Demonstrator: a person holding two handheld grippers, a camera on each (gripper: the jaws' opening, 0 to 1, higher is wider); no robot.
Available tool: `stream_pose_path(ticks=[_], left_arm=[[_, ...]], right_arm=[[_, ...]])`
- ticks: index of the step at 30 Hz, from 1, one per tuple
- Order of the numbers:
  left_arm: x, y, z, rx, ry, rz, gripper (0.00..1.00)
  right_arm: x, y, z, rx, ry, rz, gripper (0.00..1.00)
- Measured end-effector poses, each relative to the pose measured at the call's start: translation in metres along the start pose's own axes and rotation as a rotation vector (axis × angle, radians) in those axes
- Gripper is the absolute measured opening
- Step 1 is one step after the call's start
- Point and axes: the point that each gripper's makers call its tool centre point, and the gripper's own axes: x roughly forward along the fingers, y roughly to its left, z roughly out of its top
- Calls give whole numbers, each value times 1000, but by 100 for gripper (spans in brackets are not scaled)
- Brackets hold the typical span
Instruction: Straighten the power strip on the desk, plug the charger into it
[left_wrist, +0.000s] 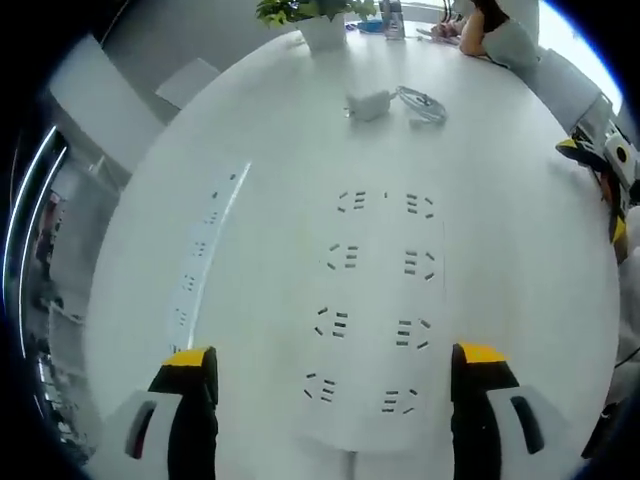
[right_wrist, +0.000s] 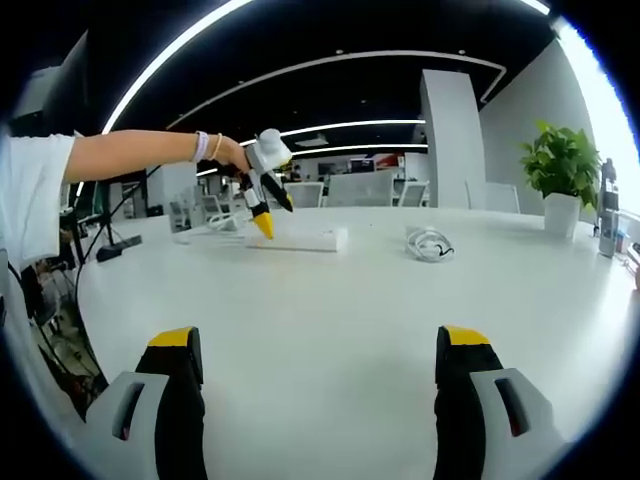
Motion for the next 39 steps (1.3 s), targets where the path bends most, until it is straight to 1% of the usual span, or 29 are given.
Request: stream_pose_path(ticks=[5,8,11,12,15,19,21,23,25,26,29,31,32,33,34,36,39], left_arm=[[-4,1,0,-15,-29,29,99],[-5,7,2,-20,-46,53,99],[-9,15,4,-17,-68,123,99],[-10,15,4,-17,-75,132,99],[-14,21,9,-37,-120,168,99],[-26,23,6,-72,-172,236,99],[-33,30,8,-88,-205,266,99],[-41,34,13,-113,-250,293,99],[-47,34,13,-127,-291,314,99],[-51,37,14,-138,-313,321,99],[-57,45,11,-152,-328,334,99],[-62,40,5,-157,-344,351,99],[-62,40,5,-156,-348,351,99],[-62,40,3,-156,-349,352,99],[-63,35,0,-156,-347,360,99],[-66,34,-3,-157,-349,375,99],[-72,29,-1,-174,-397,376,99]], right_arm=[[-1,2,3,-3,-7,4,96],[-3,3,3,-4,-7,5,96],[-3,4,4,-2,-11,7,96],[-3,4,4,-2,-12,7,97],[-4,5,5,-1,-12,11,97],[-4,6,6,-3,-15,17,97],[-3,5,7,-5,-18,19,97],[-2,4,9,-7,-21,20,97],[0,3,11,-11,-25,21,97],[1,2,13,-15,-29,22,97],[6,0,19,-30,-30,27,97],[9,0,23,-42,-36,31,97],[10,0,24,-45,-36,34,97],[12,0,26,-50,-37,39,97],[14,1,27,-54,-38,46,97],[19,1,28,-57,-31,56,97],[25,1,29,-65,-24,64,97]])
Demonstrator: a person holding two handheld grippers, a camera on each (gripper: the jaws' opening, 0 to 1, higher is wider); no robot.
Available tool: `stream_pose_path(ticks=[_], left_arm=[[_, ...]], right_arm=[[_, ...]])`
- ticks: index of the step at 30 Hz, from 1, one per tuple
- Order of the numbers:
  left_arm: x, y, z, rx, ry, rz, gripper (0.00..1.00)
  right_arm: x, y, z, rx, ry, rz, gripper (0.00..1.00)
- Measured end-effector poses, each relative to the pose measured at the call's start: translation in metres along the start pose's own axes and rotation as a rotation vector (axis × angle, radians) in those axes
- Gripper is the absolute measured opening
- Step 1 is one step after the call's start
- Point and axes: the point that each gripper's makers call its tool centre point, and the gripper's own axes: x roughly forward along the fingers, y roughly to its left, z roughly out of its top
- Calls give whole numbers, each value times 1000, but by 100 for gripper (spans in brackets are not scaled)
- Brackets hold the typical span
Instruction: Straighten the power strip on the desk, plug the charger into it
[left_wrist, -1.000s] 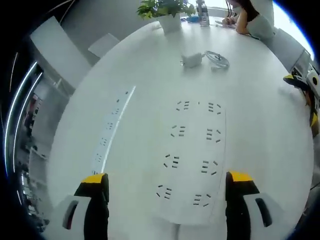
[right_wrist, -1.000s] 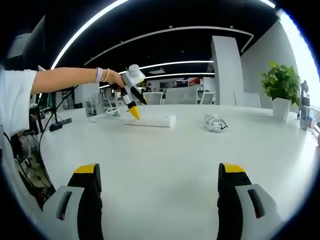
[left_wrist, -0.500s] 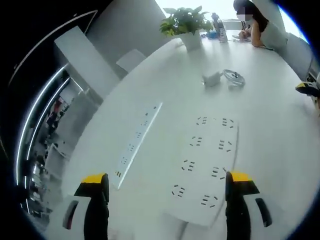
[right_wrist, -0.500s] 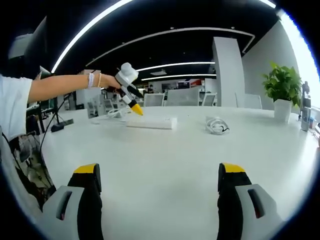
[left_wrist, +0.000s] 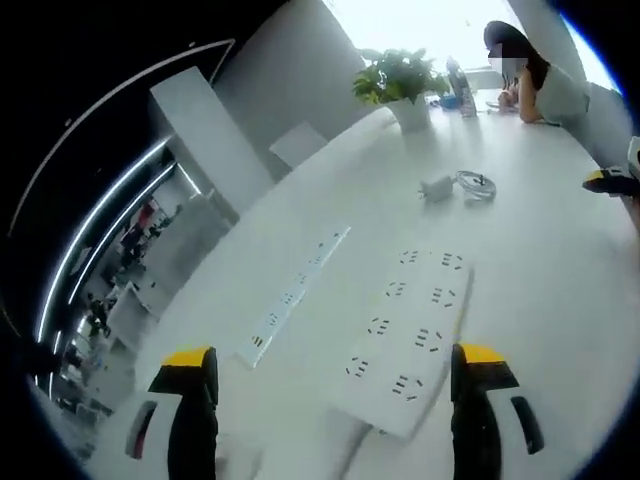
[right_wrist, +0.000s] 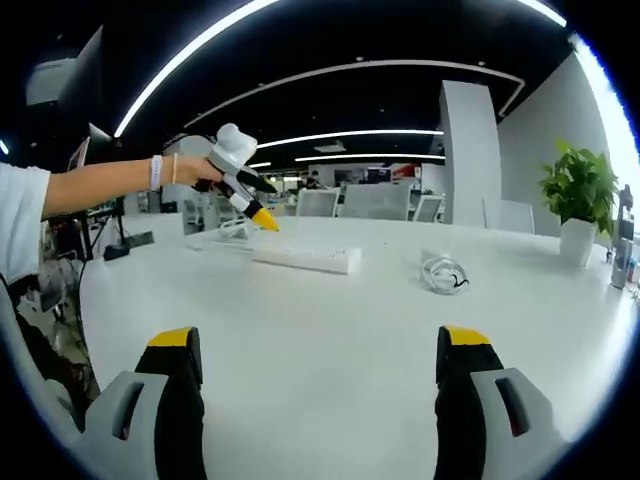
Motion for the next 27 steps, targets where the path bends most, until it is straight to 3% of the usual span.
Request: stream_pose_path(ticks=[9,18,23,27], left_arm=[[-26,-5,2,-64,-84,41,99],[-50,-29,-6,-91,-133,57,99],[-64,-40,-14,-159,-175,60,99],[-79,-41,-13,-241,-251,69,99]], right_arm=[[10,1,-2,1,12,30,96],[11,-1,-2,-3,15,29,96],[11,-1,-1,-13,10,34,96],[12,-1,0,-15,9,37,96]])
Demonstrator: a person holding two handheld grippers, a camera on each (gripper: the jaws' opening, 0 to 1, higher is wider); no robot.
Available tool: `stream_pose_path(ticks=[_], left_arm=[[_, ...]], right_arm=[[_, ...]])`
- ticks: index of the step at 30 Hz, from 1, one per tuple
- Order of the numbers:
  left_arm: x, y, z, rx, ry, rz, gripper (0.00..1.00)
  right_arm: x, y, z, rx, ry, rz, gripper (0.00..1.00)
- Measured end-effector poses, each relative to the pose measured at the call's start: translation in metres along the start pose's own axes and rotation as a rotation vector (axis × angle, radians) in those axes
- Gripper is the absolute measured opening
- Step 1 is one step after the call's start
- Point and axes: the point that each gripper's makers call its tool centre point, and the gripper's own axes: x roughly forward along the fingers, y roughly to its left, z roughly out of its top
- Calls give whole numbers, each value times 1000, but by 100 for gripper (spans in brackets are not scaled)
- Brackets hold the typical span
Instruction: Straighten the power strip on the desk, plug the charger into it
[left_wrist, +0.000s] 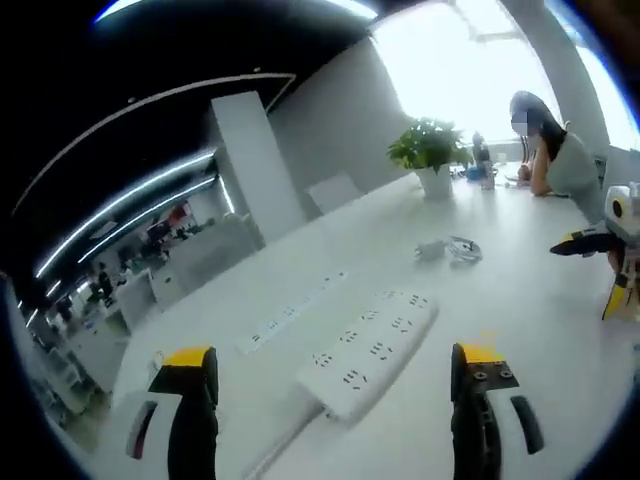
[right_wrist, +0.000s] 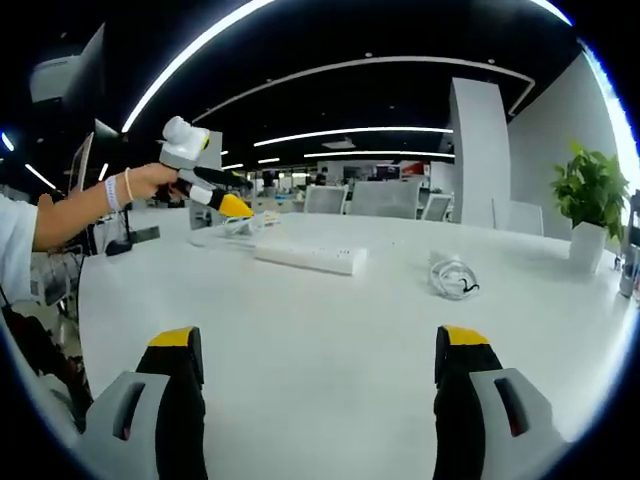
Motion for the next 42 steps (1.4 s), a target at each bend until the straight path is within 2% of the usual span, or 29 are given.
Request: stream_pose_path(ticks=[3,14,21,27,42], left_arm=[[-11,3,-1,-25,-27,6,99],[-43,-12,-12,-21,-110,35,99],[-54,-18,-28,0,-118,58,99],[-67,-23,-41,-22,-125,68,99],[-82,-37,-51,-14,-156,84,99]], right_arm=[[2,-1,1,-2,-4,3,96],[8,1,4,-16,-5,8,96],[10,-1,13,-28,-9,3,97],[17,0,21,-59,-4,10,98],[25,-3,42,-85,-27,20,100]])
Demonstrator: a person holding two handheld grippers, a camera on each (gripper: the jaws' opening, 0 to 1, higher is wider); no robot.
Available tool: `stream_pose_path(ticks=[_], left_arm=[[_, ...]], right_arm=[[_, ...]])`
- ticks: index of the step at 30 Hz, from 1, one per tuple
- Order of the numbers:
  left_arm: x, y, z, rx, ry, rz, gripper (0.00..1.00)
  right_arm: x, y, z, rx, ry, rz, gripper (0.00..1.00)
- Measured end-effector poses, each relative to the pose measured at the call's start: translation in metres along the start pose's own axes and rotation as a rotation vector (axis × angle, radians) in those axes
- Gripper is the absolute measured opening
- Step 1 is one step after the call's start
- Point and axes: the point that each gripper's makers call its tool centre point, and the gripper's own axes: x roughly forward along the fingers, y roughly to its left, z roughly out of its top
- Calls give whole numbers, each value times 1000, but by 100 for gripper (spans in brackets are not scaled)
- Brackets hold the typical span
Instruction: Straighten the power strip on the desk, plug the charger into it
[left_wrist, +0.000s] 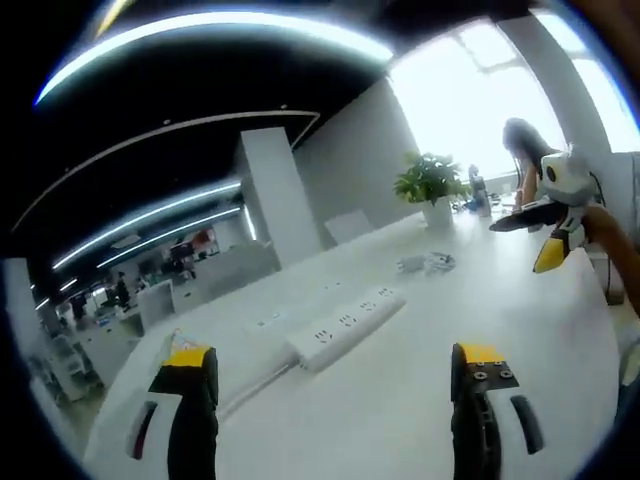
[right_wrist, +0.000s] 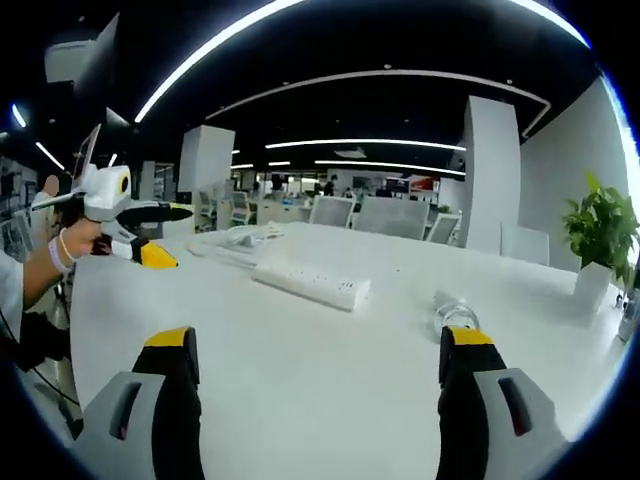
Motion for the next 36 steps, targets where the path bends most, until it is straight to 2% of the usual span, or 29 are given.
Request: stream_pose_path(ticks=[9,20,23,31,36], left_arm=[[-13,-2,-7,-80,-35,31,99],[-24,-3,-20,-154,-24,40,99],[-27,-5,-25,-171,-23,40,99],[-29,-8,-34,-181,-6,39,99],[-31,-11,-39,-197,-5,34,99]], right_arm=[[4,-16,6,6,-7,-18,100],[9,-34,9,49,-26,-18,100],[9,-38,16,72,-43,-3,100],[12,-53,42,38,-79,-16,100],[16,-62,52,36,-90,-14,100]])
